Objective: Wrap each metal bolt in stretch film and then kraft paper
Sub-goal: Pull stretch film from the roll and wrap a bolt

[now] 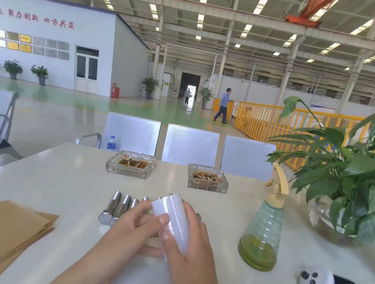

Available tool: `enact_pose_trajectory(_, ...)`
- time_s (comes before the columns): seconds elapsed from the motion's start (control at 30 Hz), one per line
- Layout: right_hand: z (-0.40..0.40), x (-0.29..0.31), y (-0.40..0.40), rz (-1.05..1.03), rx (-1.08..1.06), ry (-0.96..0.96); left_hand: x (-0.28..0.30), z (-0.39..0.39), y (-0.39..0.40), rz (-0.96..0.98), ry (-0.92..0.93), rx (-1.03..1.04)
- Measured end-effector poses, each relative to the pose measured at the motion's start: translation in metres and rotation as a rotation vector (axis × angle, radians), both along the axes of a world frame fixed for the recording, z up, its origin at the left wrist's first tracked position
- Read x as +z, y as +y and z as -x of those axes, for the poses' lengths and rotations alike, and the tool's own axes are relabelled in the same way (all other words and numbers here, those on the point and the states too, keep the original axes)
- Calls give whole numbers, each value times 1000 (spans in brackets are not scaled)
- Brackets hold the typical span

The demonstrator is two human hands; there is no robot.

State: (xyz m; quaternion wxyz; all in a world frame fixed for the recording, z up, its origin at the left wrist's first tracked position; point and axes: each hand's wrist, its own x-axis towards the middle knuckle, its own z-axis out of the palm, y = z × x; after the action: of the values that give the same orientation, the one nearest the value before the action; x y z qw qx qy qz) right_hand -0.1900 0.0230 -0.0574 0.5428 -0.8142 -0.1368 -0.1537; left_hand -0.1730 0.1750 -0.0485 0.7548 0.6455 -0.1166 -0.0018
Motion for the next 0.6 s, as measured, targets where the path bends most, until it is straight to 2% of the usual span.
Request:
enact_pose_trajectory(0.13,-1,-1,0,58,-15,-35,5,5,-5,-45,-35,116)
enact_pose_trajectory(0.4,-2,1,-2,2,25,24,9,6,-2,-60,9,67)
enact_pose_trajectory(0.6,-6,-3,0,86,-123,-74,12,2,5,-46,51,224)
